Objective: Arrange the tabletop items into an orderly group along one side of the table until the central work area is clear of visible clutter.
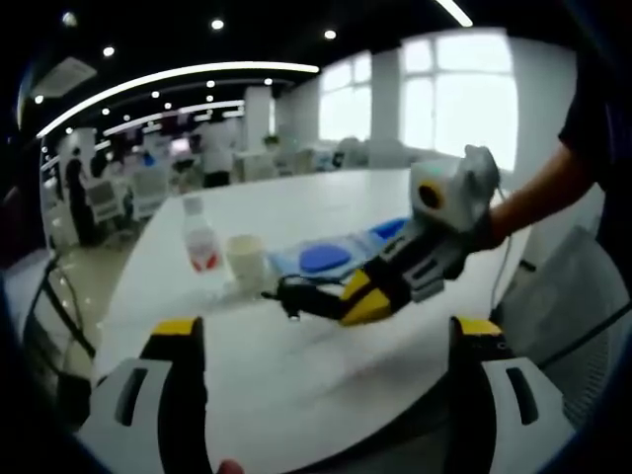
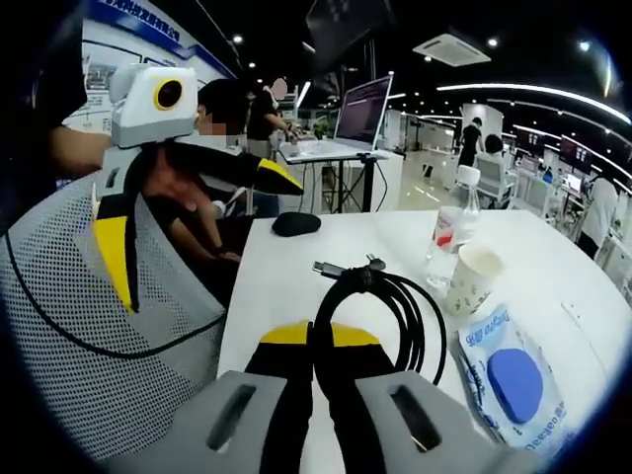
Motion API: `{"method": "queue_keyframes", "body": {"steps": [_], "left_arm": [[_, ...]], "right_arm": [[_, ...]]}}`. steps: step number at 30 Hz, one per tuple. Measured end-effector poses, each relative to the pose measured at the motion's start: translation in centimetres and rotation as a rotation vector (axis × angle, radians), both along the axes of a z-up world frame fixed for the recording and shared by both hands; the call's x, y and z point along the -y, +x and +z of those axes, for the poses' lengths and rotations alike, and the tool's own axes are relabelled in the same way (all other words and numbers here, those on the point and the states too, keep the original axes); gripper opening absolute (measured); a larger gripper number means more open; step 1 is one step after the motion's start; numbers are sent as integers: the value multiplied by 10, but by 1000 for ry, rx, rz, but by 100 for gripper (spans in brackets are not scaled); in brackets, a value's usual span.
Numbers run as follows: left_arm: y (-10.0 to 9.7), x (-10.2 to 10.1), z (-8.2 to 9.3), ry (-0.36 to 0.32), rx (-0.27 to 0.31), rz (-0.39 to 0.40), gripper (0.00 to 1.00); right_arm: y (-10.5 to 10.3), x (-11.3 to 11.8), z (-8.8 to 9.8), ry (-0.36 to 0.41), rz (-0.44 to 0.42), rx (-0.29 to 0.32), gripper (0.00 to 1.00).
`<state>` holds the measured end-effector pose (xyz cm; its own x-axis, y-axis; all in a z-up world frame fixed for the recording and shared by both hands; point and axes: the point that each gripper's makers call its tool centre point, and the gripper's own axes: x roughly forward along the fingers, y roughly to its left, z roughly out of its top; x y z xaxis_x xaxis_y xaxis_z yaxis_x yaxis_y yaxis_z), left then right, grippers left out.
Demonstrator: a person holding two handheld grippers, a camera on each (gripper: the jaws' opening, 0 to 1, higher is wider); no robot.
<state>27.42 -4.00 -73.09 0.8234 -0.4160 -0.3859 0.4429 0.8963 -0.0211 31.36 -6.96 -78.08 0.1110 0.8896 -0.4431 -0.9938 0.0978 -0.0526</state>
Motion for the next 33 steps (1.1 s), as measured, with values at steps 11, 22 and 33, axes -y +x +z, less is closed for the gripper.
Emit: {"method": "queue_keyframes", "body": {"steps": [11,22,33], "left_arm": [[-1,1,-1,8,-6,-10,100],[-2,5,1,7,-11,-24,100],[-1,3,-2,17,-17,-27,100]], "right_arm": [[12,18,14,4,-43,24,3],[19,35,21,-1,-91,34,3],[29,58,17,-15,-150,41,3]]}}
